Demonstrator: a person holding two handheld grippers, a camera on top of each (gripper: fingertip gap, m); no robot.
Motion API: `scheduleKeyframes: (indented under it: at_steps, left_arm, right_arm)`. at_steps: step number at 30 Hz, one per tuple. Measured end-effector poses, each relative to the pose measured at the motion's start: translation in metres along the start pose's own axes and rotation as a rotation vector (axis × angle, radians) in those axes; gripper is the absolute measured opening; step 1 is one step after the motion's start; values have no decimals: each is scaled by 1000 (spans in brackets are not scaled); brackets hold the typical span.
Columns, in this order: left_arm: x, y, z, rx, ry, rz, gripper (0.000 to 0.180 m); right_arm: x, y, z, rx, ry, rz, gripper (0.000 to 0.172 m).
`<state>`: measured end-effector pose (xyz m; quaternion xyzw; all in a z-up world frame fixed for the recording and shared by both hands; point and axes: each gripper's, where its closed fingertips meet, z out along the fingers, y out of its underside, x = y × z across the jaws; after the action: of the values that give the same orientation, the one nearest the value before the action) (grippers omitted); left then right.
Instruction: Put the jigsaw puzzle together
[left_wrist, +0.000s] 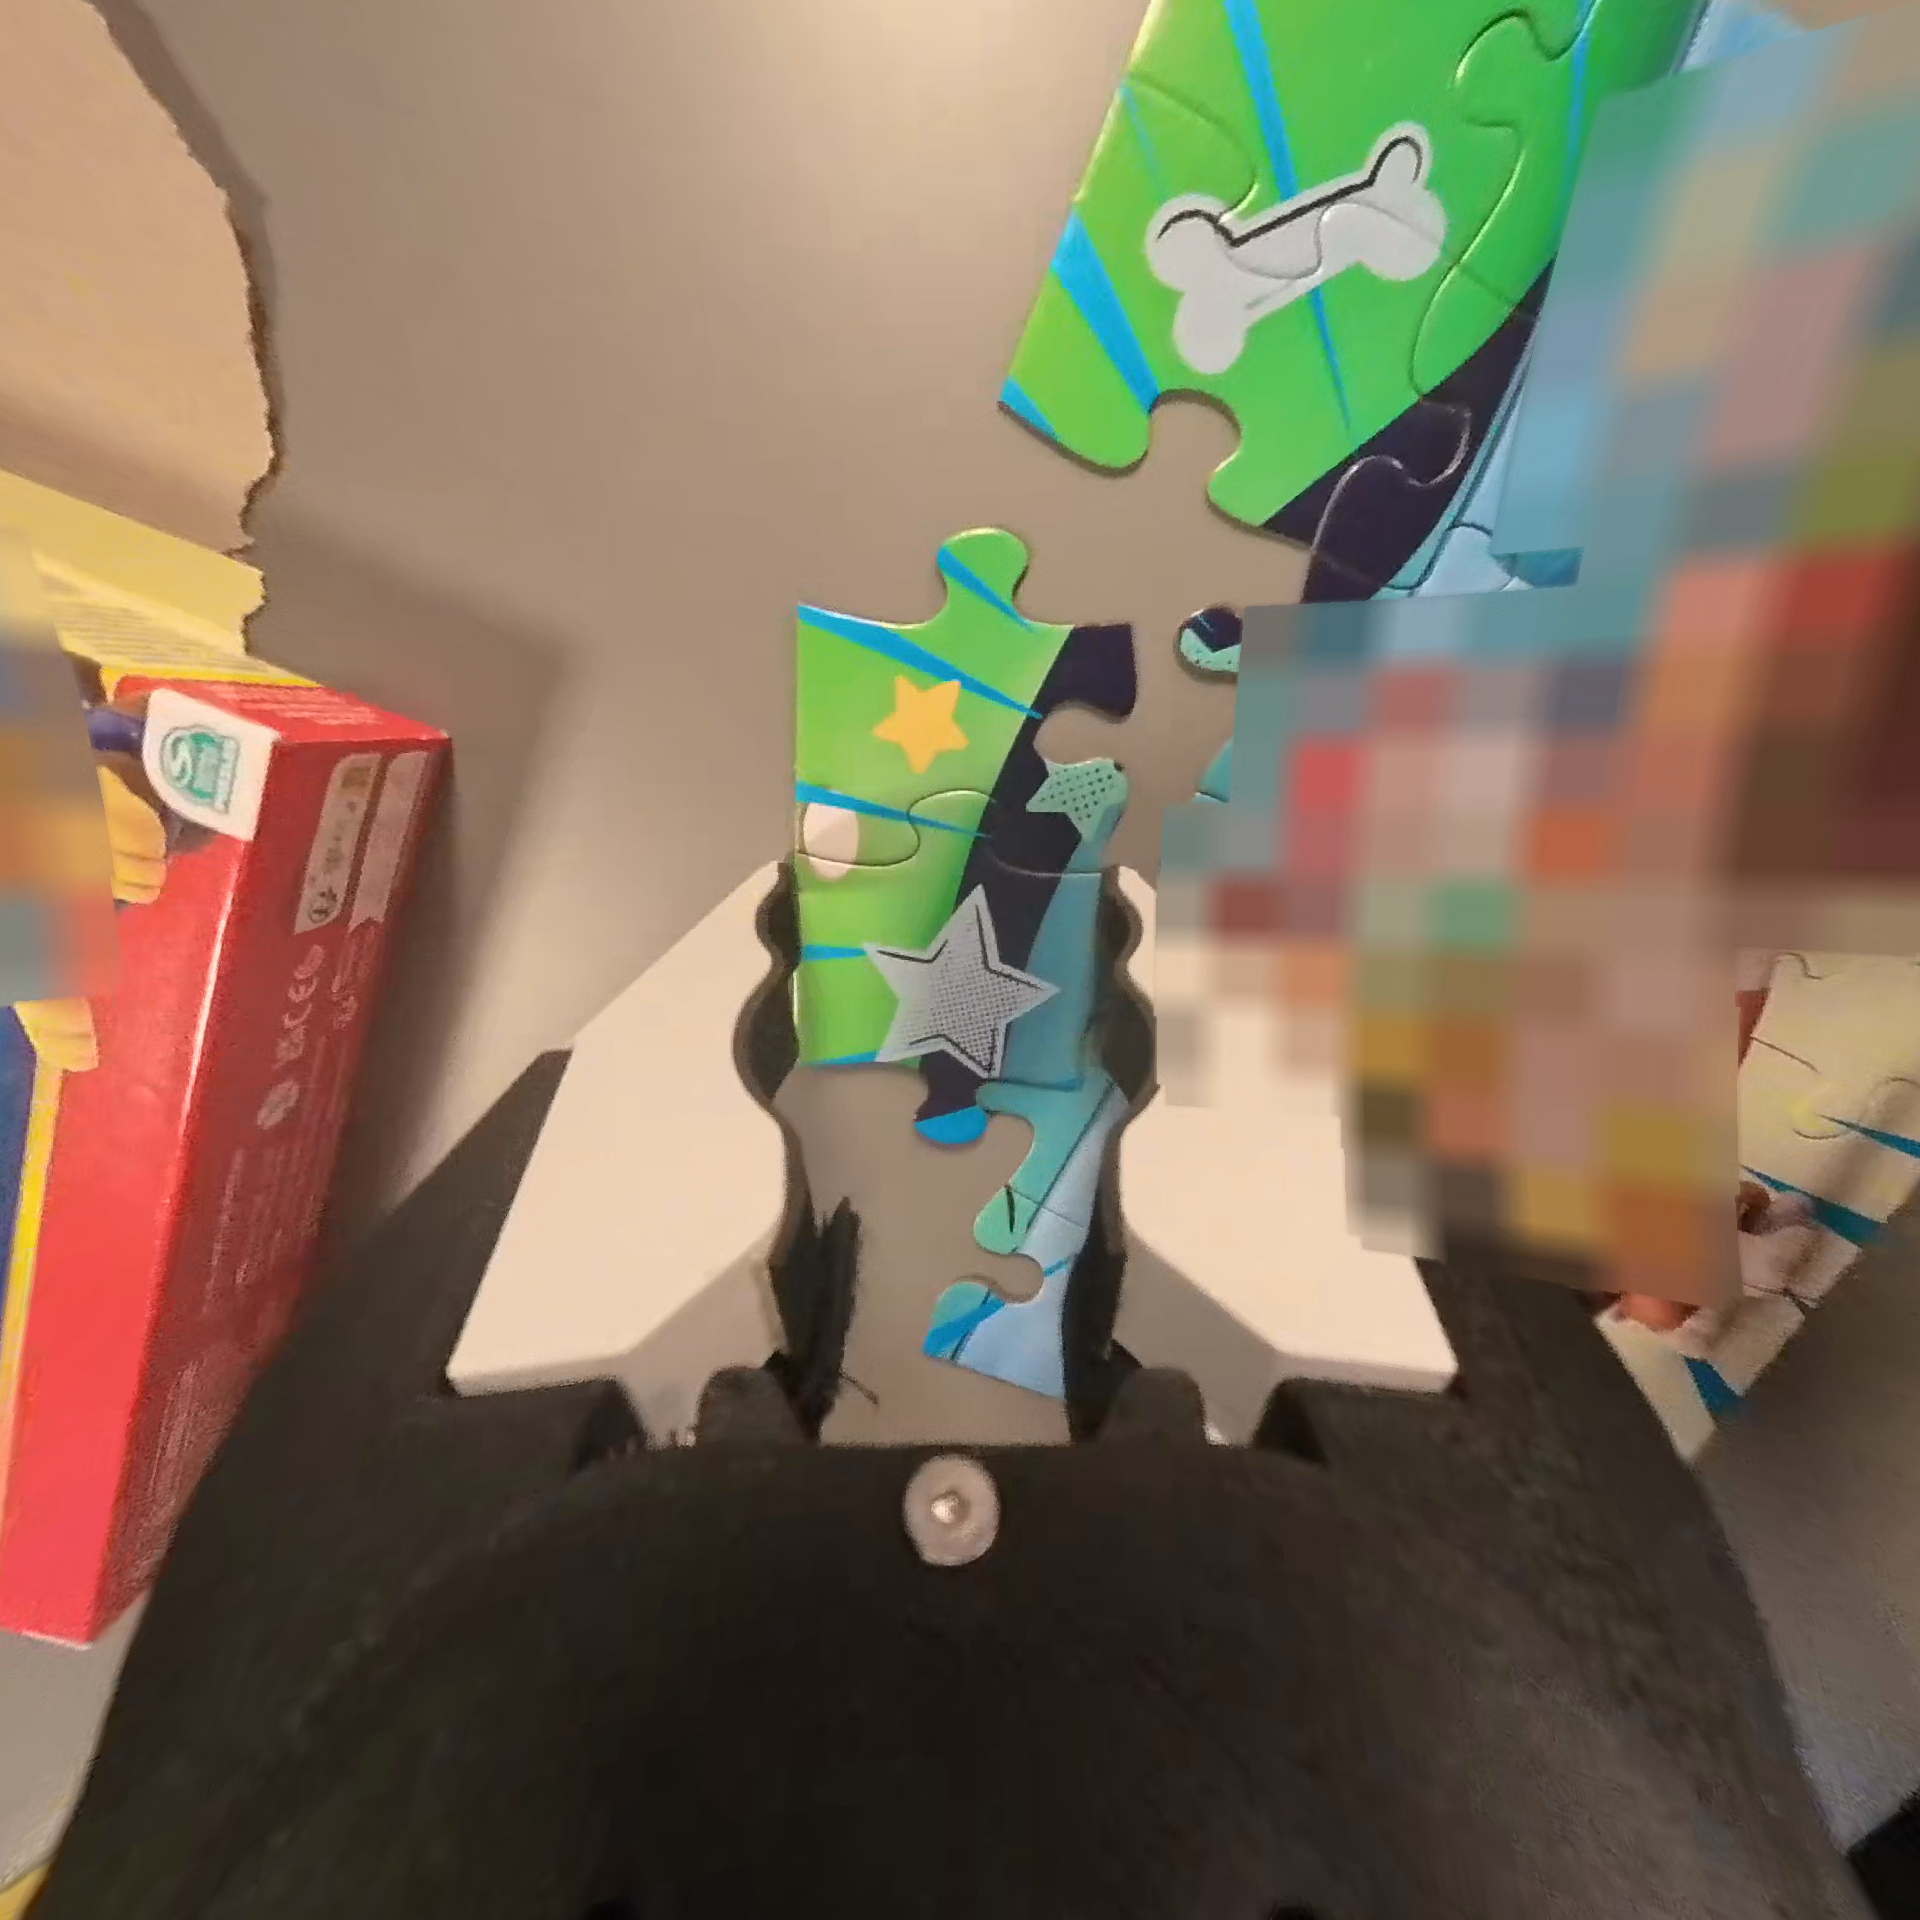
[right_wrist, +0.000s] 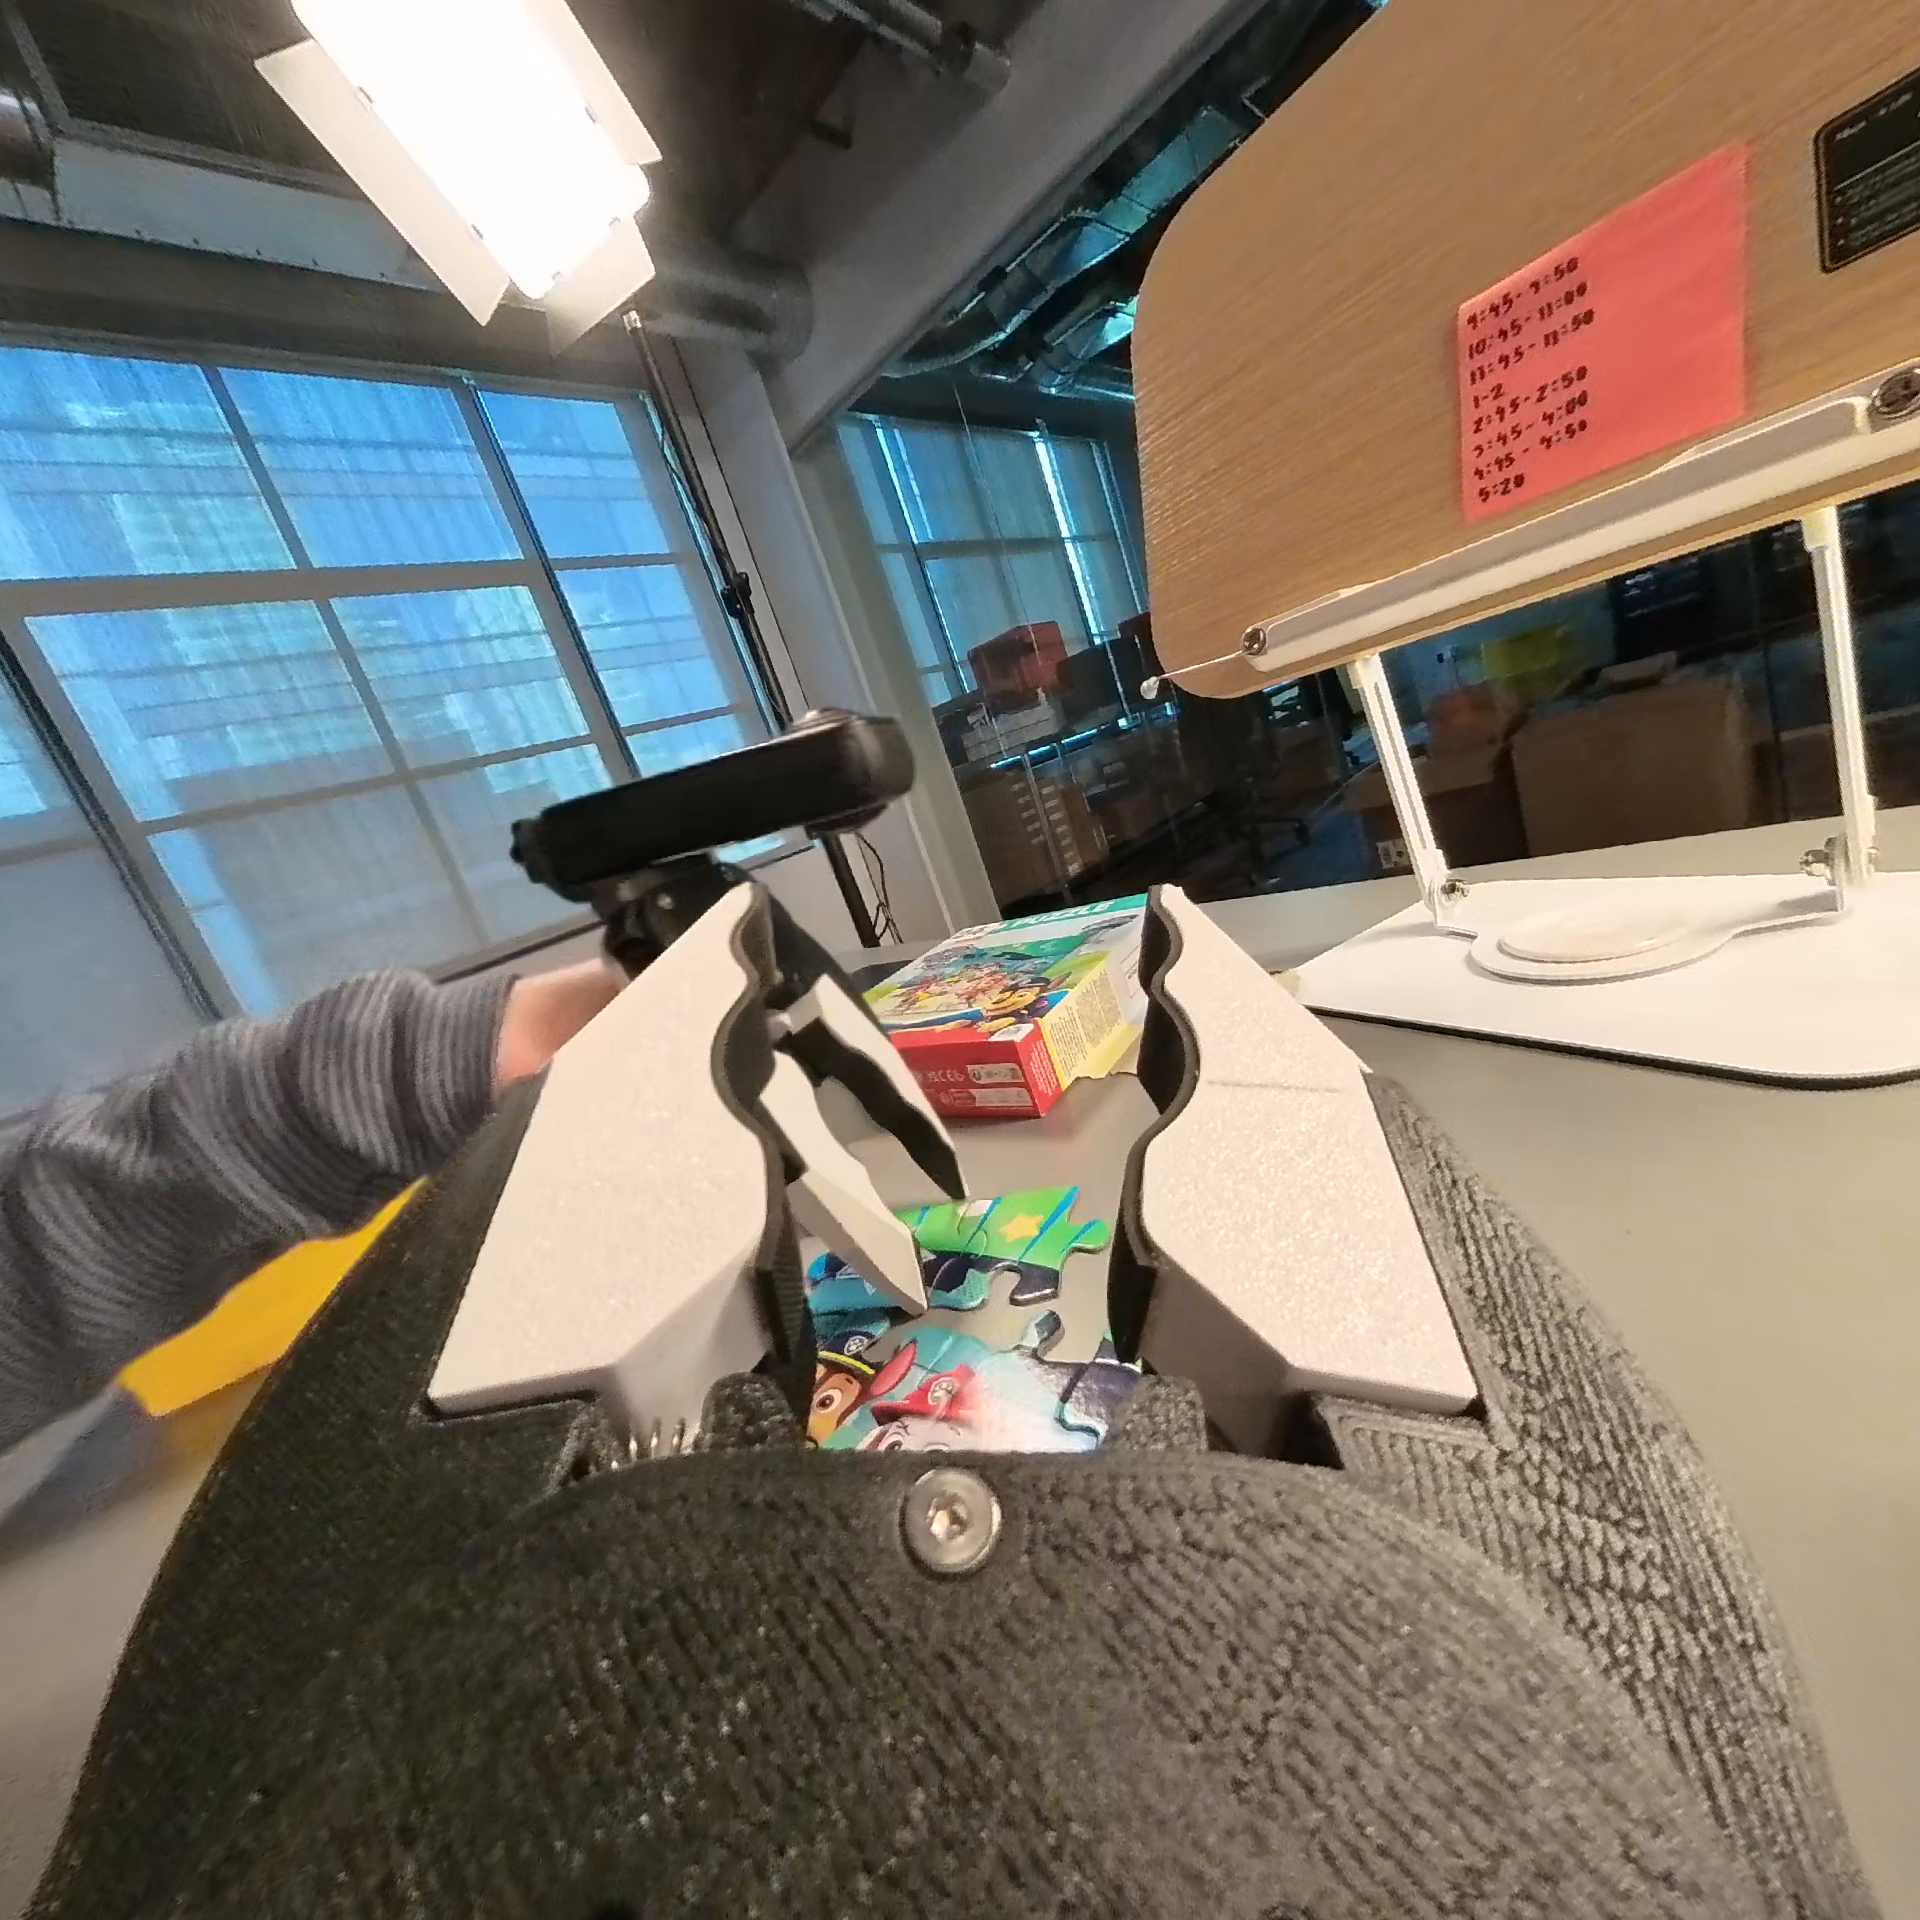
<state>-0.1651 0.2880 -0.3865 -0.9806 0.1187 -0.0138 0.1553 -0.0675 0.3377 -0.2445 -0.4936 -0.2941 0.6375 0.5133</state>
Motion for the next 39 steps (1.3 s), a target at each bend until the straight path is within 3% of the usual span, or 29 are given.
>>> scheduleKeyframes:
  at_steps: [6, 12, 15, 19, 24, 28, 31, 34, 37, 39]
  left_arm:
    - [-7, -8, -19, 237, -217, 93, 57]
    - [3, -19, -86, 512, -484, 247, 57]
    - [8, -11, -120, 570, -602, 285, 57]
    - [-16, 37, -184, 580, -791, 153, 57]
    - [-61, 131, -250, 611, -888, -160, 57]
    - [-94, 205, -260, 541, -846, -433, 57]
    - [-109, 232, -252, 550, -736, -590, 85]
    - [-104, 228, -247, 569, -702, -602, 93]
    - [-73, 180, -233, 622, -645, -450, 90]
    - [-37, 137, -206, 630, -512, -320, 91]
  right_arm:
    - [-2, 2, 3, -21, -13, 9, 71]
    - [-21, 28, 21, -198, -134, 156, 72]
    - [-34, 35, 27, -234, -175, 185, 72]
    - [-43, 33, 26, -244, -186, 107, 70]
    - [-35, 19, 20, -195, -158, 111, 70]
    - [-27, 12, 16, -173, -135, 127, 69]
    - [-23, 9, 14, -166, -122, 110, 69]
    - [-20, 2, 12, -152, -107, 81, 70]
    - [-12, -7, 8, -137, -82, 49, 70]
    - [-4, -12, 5, -137, -53, 13, 70]
